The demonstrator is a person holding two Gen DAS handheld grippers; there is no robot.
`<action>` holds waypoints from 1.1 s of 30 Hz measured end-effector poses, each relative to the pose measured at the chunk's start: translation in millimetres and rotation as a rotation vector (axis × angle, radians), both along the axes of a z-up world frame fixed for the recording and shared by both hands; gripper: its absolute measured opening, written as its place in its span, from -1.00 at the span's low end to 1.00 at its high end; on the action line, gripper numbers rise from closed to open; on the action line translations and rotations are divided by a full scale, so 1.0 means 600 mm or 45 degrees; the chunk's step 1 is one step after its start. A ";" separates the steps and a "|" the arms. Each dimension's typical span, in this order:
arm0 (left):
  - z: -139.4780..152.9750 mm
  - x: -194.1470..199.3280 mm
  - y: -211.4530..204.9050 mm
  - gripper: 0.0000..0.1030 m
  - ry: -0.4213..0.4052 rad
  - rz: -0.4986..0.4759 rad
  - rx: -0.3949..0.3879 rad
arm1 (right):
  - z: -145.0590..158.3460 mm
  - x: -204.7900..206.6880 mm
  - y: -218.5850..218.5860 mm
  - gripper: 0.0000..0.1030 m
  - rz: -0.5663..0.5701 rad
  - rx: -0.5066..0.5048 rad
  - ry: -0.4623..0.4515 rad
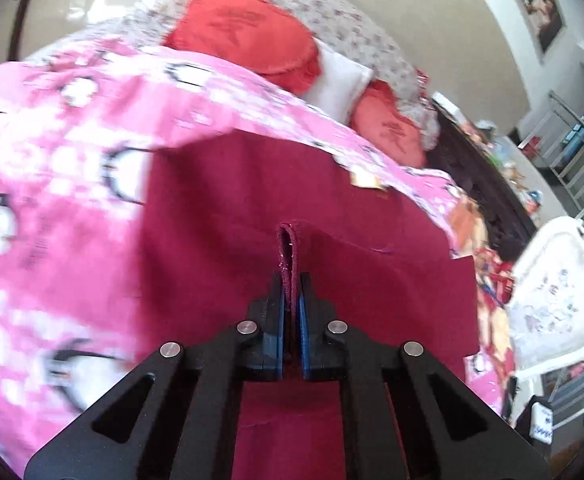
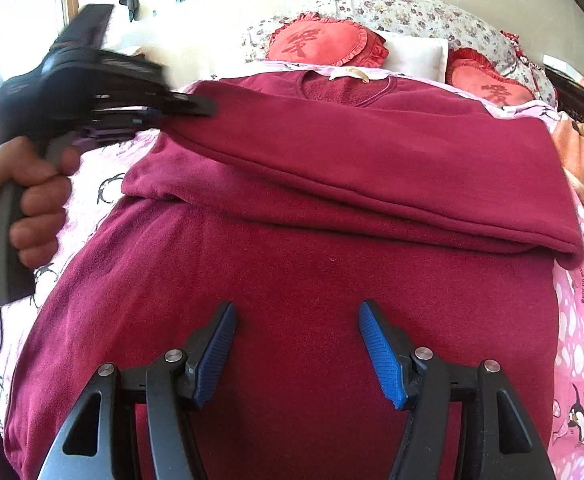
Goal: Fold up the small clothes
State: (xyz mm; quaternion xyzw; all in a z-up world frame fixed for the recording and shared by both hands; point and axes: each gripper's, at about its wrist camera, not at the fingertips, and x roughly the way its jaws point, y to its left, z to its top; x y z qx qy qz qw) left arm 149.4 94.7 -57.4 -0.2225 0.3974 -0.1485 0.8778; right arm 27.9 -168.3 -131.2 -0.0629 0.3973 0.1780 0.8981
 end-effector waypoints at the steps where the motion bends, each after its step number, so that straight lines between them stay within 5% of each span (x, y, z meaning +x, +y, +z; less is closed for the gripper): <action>1: -0.003 0.001 0.019 -0.91 0.015 0.021 0.017 | 0.000 0.000 0.000 0.21 0.000 -0.001 0.000; 11: -0.040 0.032 0.033 -0.85 0.132 0.041 0.171 | 0.001 -0.001 0.001 0.21 -0.002 -0.007 -0.001; 15: -0.028 0.018 0.038 -0.17 0.117 0.025 0.131 | 0.040 -0.007 -0.033 0.19 -0.019 0.121 0.009; 17: -0.016 0.007 0.042 -0.14 0.077 0.043 0.175 | 0.086 -0.004 -0.075 0.19 -0.066 0.201 -0.082; 18: -0.008 -0.003 0.048 -0.14 0.045 0.062 0.185 | 0.107 0.000 -0.096 0.12 -0.098 0.224 -0.133; 21: 0.019 -0.027 0.068 -0.14 -0.050 0.169 0.166 | 0.158 0.058 -0.153 -0.76 -0.138 0.239 -0.180; 22: 0.025 -0.030 0.070 -0.14 -0.066 0.189 0.154 | 0.160 0.077 -0.157 -0.86 -0.127 0.207 -0.186; 26: 0.030 -0.027 0.036 -0.14 -0.086 0.120 0.116 | 0.117 0.153 -0.173 -0.89 -0.132 0.016 -0.095; 31: -0.039 0.013 -0.032 -0.14 0.080 0.041 0.213 | 0.050 0.166 -0.241 -1.00 -0.198 0.039 -0.026; 33: -0.046 0.008 -0.038 -0.09 0.050 0.066 0.256 | 0.053 0.167 -0.235 -1.00 -0.190 0.000 -0.019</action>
